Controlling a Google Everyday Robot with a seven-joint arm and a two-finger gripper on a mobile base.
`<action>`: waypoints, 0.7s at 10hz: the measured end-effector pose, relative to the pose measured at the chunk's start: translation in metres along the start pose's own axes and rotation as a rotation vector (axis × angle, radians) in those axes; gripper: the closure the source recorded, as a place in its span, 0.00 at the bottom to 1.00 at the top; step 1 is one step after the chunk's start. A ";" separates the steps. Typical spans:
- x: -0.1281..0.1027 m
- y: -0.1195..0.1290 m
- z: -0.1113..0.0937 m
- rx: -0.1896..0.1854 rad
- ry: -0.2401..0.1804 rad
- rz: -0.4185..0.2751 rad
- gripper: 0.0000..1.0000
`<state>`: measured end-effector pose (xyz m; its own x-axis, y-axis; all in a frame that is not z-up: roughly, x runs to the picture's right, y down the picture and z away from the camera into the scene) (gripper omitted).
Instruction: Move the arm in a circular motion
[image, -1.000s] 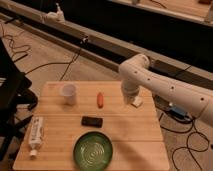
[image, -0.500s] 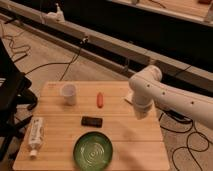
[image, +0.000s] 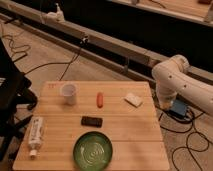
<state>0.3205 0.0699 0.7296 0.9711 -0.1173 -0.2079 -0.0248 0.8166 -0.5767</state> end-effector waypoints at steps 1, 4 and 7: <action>-0.003 -0.014 0.000 0.007 0.005 0.009 1.00; -0.048 -0.054 -0.003 0.029 -0.030 -0.013 1.00; -0.128 -0.069 -0.016 0.053 -0.176 -0.096 1.00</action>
<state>0.1943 0.0194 0.7833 0.9950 -0.0990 -0.0102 0.0776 0.8354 -0.5442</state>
